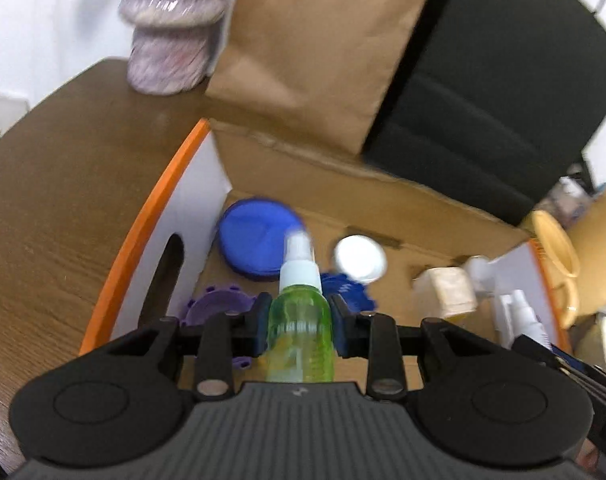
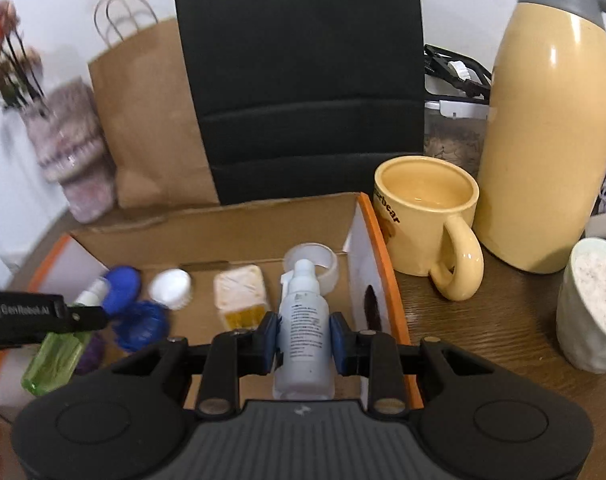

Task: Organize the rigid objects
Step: 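Lower both spray bottles into the red box and open both tools, then withdraw both tools and move the left tool toward the white tissue pack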

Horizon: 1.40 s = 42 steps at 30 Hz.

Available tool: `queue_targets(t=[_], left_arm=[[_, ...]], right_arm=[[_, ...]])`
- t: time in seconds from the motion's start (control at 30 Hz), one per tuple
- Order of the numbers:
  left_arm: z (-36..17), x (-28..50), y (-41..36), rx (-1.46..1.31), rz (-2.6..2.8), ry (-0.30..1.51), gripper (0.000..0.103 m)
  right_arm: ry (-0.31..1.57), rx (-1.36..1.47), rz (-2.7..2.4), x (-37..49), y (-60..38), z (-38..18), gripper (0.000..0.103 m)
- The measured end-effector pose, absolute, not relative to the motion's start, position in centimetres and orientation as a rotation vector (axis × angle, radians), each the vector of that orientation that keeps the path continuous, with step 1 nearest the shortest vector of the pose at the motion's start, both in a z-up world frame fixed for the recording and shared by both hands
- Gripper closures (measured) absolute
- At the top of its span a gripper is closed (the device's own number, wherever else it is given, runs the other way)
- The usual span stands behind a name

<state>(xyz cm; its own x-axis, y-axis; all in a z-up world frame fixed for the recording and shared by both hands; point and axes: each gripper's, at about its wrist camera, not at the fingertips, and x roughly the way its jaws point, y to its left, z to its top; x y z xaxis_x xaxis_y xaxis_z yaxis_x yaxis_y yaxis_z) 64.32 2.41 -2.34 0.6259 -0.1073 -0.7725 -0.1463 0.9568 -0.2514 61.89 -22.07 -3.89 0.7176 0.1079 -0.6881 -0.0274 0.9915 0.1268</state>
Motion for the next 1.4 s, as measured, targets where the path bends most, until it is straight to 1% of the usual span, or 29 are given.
queue_targets(t=[0.13,0.17,0.23,0.27,0.3,0.33,0.4,0.43,0.6,0.63,0.7,0.73,0.8,0.87,0.93,0.97,1.0,1.07,1.13,1.27,1.4], left_arm=[[-2.8,64.4,3.2,-0.315,-0.008,0.902,0.070],[-2.3,64.1,3.3,-0.310,-0.014,0.892,0.067],[-0.8,63.4,3.5,-0.292,-0.032,0.854,0.057],[0.3,62.8,3.7,-0.281,-0.038,0.829,0.049],[1.3,62.2,3.9,-0.270,-0.038,0.806,0.045],[2.5,61.4,4.0,-0.255,-0.040,0.782,0.044],[4.3,60.2,4.0,-0.228,-0.059,0.755,0.036],[5.4,59.2,3.9,-0.206,-0.073,0.740,0.036],[9.5,53.9,3.3,-0.110,-0.086,0.651,0.026],[10.2,52.8,3.3,-0.098,-0.088,0.636,0.025],[11.7,49.9,3.3,-0.086,-0.085,0.596,0.022],[12.2,48.3,3.3,-0.082,-0.090,0.578,0.021],[13.1,44.8,3.4,-0.078,-0.114,0.541,0.018],[13.2,40.5,3.4,-0.064,-0.153,0.484,0.014],[12.7,36.6,3.3,-0.040,-0.165,0.427,0.012],[12.2,34.2,3.3,-0.037,-0.175,0.394,0.009],[11.8,32.4,3.3,-0.040,-0.181,0.373,0.008],[10.7,28.6,3.4,-0.055,-0.180,0.328,0.007],[9.6,25.2,3.4,-0.066,-0.173,0.284,0.003],[6.6,18.7,3.6,-0.064,-0.151,0.237,0.000],[4.0,13.9,4.0,-0.089,-0.127,0.234,0.000]], right_arm=[[0.765,0.044,0.064,62.2,-21.5,-4.6,0.075],[0.763,0.041,0.066,62.3,-21.5,-4.4,0.075],[0.742,0.053,0.087,61.9,-21.6,-3.4,0.073],[0.728,0.061,0.094,61.7,-21.8,-2.7,0.067],[0.710,0.075,0.106,61.3,-22.0,-1.9,0.060],[0.690,0.088,0.117,60.8,-22.3,-0.9,0.057],[0.654,0.105,0.126,59.6,-22.8,1.2,0.051],[0.641,0.107,0.131,59.0,-23.0,2.1,0.051],[0.568,0.108,0.181,54.4,-23.7,6.7,0.037],[0.549,0.101,0.192,53.2,-23.8,7.6,0.036],[0.517,0.087,0.207,51.0,-23.9,9.1,0.030],[0.504,0.080,0.219,49.8,-24.0,9.7,0.028],[0.478,0.071,0.248,47.1,-24.1,10.6,0.020],[0.459,0.088,0.293,44.0,-24.2,10.5,0.016],[0.455,0.112,0.343,40.9,-24.3,9.5,0.016],[0.449,0.119,0.362,39.2,-24.3,8.9,0.016],[0.436,0.124,0.367,37.7,-24.2,8.4,0.016],[0.402,0.129,0.365,34.6,-24.0,7.3,0.016],[0.347,0.122,0.362,31.1,-23.8,6.2,0.015],[0.285,0.125,0.333,24.5,-24.2,3.7,0.010],[0.265,0.113,0.264,18.7,-24.9,0.8,0.009]])
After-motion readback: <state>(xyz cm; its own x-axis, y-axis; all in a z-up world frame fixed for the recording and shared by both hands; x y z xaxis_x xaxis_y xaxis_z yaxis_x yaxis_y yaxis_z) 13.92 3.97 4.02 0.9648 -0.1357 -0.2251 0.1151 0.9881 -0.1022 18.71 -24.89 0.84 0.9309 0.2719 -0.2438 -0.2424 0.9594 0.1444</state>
